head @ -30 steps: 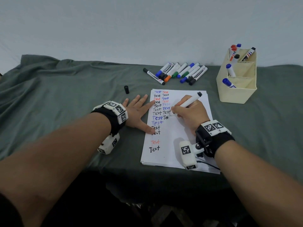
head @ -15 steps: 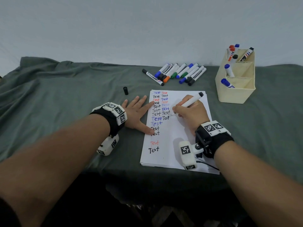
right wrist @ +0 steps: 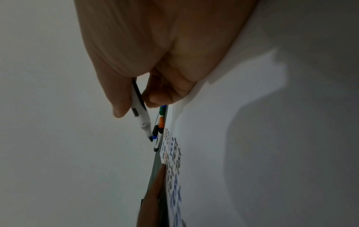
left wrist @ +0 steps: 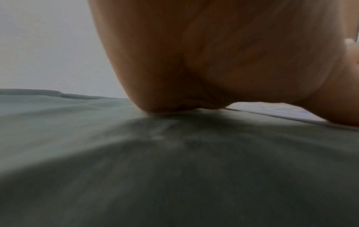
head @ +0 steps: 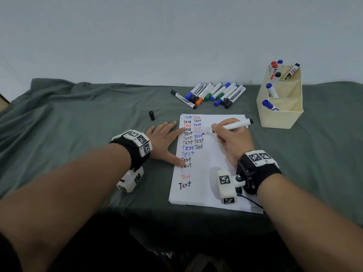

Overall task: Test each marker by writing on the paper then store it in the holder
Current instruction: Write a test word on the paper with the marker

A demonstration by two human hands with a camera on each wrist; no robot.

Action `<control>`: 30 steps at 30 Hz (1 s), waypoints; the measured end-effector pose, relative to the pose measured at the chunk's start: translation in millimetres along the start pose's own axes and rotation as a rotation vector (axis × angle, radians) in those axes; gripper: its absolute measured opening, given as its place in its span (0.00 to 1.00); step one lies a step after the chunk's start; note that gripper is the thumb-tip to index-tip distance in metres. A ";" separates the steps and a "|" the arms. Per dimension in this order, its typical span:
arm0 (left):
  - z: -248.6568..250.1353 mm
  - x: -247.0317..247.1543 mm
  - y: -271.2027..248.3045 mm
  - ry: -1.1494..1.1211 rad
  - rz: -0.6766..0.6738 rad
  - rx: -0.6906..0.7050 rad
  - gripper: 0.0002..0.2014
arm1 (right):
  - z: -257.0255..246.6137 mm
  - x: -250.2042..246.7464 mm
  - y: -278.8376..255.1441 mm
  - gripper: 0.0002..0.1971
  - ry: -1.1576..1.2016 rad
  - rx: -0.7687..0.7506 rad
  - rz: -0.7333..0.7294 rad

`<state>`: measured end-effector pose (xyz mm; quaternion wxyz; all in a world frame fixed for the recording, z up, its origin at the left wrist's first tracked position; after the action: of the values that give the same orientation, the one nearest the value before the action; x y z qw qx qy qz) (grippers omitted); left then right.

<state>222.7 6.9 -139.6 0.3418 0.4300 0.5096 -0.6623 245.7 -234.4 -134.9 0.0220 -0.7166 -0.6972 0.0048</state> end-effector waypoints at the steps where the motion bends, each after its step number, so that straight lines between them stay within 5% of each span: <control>1: -0.5 -5.0 0.3 0.003 0.048 0.001 0.63 | 0.3 0.1 -0.6 0.16 0.000 0.001 -0.002; 8: -22.4 -63.4 -1.6 0.076 0.581 -0.130 0.26 | -2.7 8.5 -4.3 0.05 0.246 0.059 -0.086; 12: -57.0 -64.6 9.8 -0.013 0.507 -0.306 0.23 | -3.0 10.6 -4.1 0.09 0.327 0.080 -0.113; 22: -59.7 -82.5 14.5 -0.051 0.467 -0.338 0.13 | -5.3 10.0 -7.7 0.08 0.220 0.014 -0.155; 30: -18.2 -81.6 6.6 -0.738 0.579 -0.122 0.07 | -9.3 10.5 -10.7 0.09 0.199 0.006 -0.185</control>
<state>265.0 24.2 -69.3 0.6954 0.2693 0.2510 -0.6172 235.7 -223.9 -125.0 0.0934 -0.6460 -0.7547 -0.0665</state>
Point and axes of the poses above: each hand's wrist, its own y-axis towards the middle knuckle, its own x-axis out of the palm, z = x × y, the point moved 7 cm from there along y, towards the middle knuckle, and after that the axes turned 4 degrees about -y, right-handed, at the moved point
